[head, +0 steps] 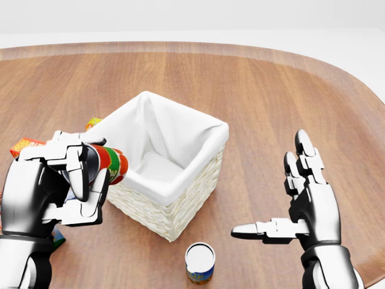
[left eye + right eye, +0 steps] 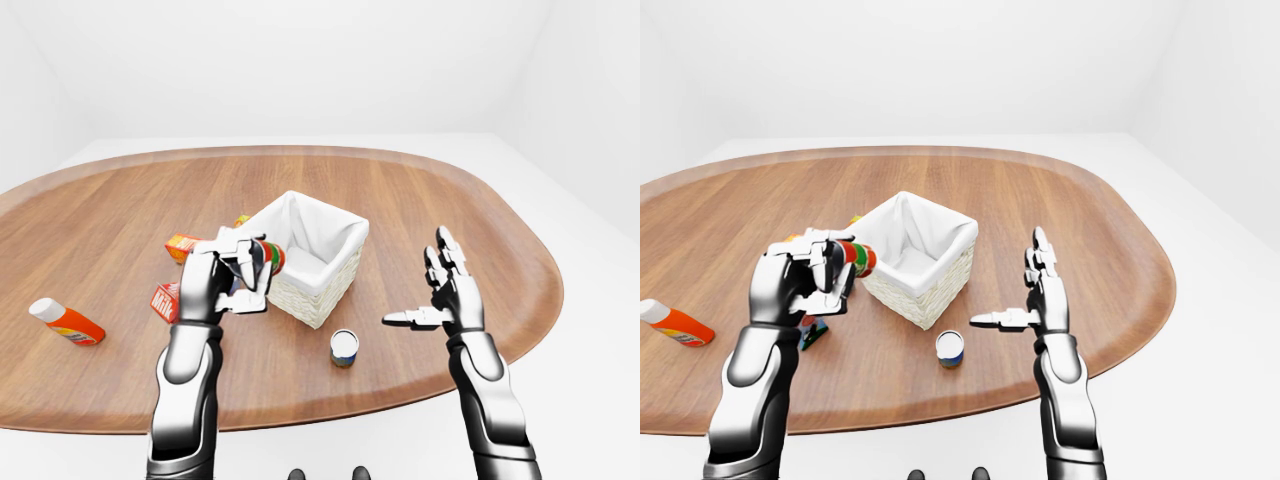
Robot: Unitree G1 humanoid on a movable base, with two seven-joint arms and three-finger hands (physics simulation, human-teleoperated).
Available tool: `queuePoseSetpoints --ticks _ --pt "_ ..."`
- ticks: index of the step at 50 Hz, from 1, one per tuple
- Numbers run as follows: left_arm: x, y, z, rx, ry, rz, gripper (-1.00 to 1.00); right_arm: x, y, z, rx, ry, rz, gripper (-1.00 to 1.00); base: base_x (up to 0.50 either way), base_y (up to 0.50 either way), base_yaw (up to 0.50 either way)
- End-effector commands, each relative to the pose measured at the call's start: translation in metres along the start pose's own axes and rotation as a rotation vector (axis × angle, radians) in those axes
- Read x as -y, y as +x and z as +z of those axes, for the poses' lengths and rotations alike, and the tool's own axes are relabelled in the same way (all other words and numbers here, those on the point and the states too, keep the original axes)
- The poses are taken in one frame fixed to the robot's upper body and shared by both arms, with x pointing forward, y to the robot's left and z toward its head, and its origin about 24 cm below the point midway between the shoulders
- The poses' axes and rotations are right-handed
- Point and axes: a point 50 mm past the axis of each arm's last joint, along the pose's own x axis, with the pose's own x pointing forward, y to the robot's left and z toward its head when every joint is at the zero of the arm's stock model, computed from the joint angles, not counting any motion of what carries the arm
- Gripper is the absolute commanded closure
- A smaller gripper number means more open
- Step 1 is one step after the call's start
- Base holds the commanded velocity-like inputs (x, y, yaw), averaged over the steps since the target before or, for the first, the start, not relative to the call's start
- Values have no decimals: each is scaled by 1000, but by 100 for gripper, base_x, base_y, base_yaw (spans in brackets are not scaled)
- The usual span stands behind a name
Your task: Pick up the tomato sauce, and put it in the basket.
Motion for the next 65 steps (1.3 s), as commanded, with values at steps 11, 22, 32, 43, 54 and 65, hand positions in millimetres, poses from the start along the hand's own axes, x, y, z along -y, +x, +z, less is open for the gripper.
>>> queuePoseSetpoints --ticks 11,22,32,43,54,65 --pt "9 47 13 77 55 -6 100 1 1 0 -1 2 -5 -100 0 0 0" --pt "13 87 -7 -23 62 -15 100 1 1 2 7 3 -5 -100 0 0 0" --pt "22 111 -15 -80 70 -23 100 1 1 0 -1 5 -4 -100 0 0 0" --pt "30 140 -20 -123 89 -42 100 1 0 1 3 7 -5 -100 0 0 0" --pt "34 159 -27 -155 110 -56 100 2 0 0 0 8 -5 -100 0 0 0" --pt "36 161 -61 -376 150 -58 100 3 1 3 12 9 -9 -100 0 0 0"
